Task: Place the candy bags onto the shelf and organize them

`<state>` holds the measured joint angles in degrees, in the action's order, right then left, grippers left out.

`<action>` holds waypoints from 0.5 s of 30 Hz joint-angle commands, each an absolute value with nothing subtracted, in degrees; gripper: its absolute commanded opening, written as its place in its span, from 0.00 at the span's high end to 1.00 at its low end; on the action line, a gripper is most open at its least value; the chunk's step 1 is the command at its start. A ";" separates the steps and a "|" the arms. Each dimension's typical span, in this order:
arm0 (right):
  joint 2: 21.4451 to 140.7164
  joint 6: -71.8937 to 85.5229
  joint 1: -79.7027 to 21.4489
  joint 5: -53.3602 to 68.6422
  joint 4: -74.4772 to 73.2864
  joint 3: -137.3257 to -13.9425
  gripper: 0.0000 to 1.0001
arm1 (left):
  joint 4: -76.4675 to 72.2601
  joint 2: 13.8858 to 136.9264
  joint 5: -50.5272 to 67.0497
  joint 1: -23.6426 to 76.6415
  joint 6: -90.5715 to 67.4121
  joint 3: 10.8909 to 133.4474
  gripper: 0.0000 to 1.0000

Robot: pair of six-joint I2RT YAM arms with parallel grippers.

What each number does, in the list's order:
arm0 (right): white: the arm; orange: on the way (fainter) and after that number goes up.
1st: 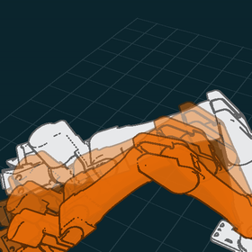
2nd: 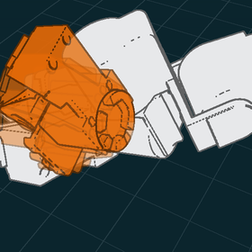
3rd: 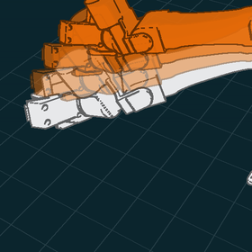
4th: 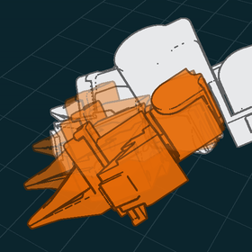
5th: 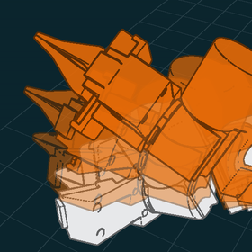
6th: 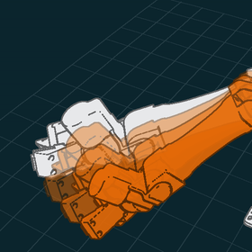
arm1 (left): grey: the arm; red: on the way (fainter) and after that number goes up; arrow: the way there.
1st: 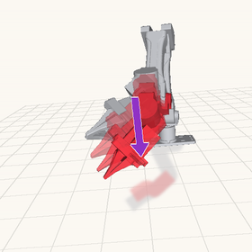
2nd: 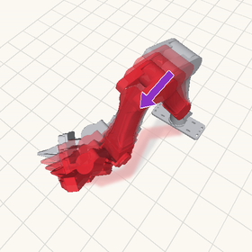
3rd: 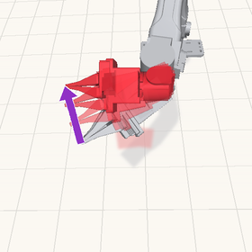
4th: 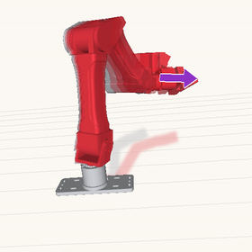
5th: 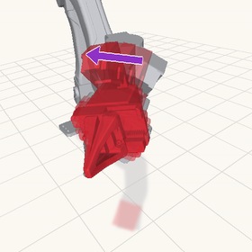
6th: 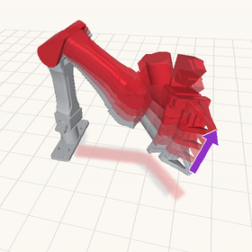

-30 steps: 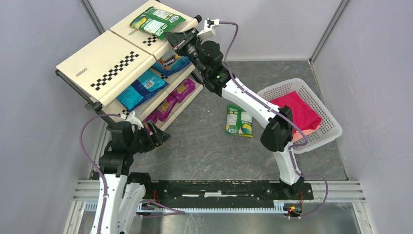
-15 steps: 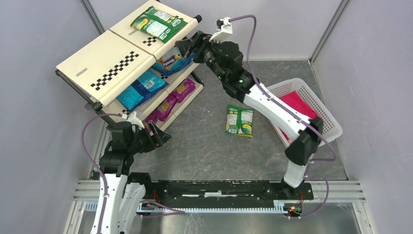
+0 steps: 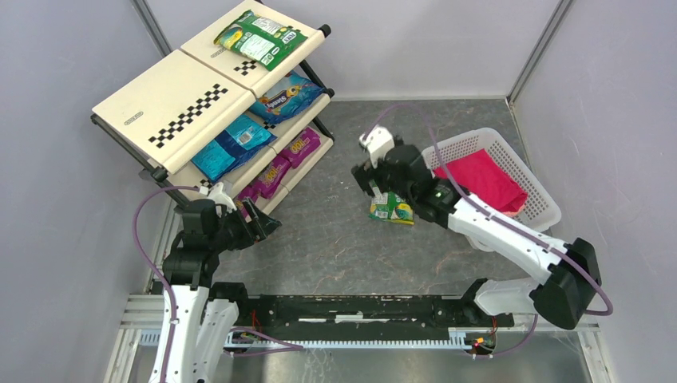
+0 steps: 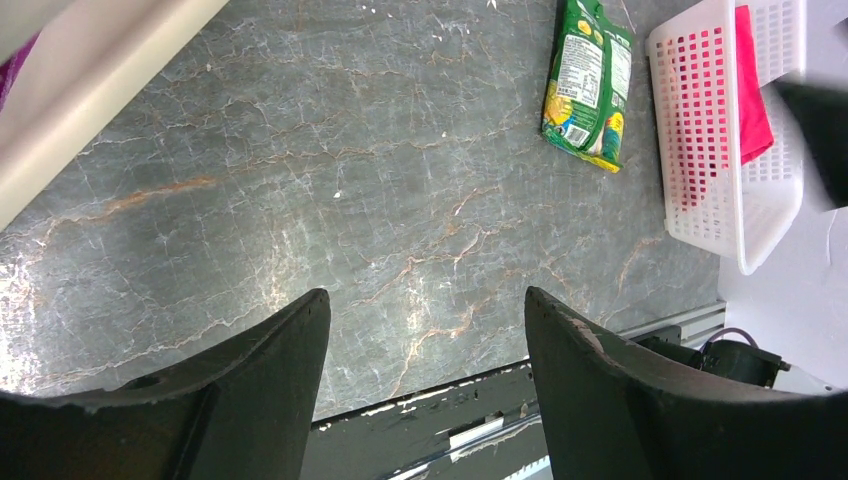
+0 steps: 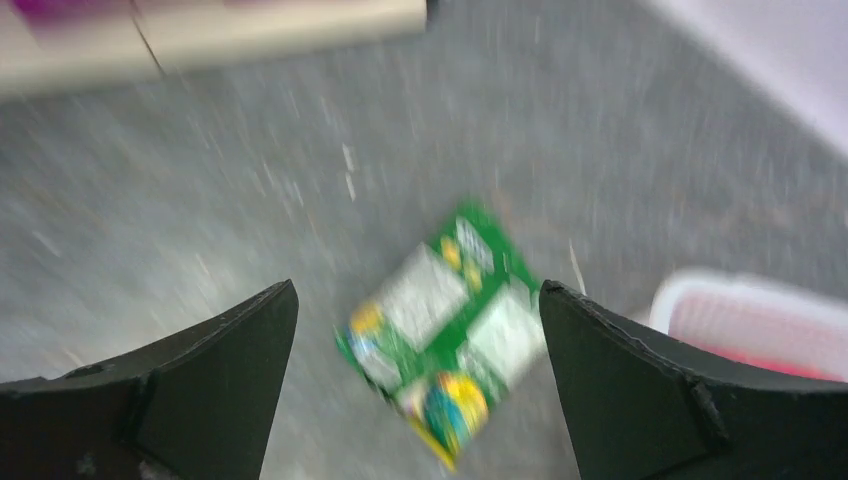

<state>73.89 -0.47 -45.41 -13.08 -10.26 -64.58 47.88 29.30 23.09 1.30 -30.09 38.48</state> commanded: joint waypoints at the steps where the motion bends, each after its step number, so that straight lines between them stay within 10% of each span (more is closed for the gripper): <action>1: 72.93 -7.27 -47.53 -21.58 -23.31 -56.49 0.02 | 45.86 29.26 24.59 0.97 -27.77 38.44 0.22; 15: 94.13 -15.99 -62.99 -40.02 -30.24 -54.65 0.12 | 46.66 28.74 23.76 0.97 -28.55 37.83 0.21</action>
<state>88.64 -11.88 -60.86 -30.46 -27.44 -52.51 47.90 29.15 23.09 1.30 -30.11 38.04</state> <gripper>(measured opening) 0.897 0.784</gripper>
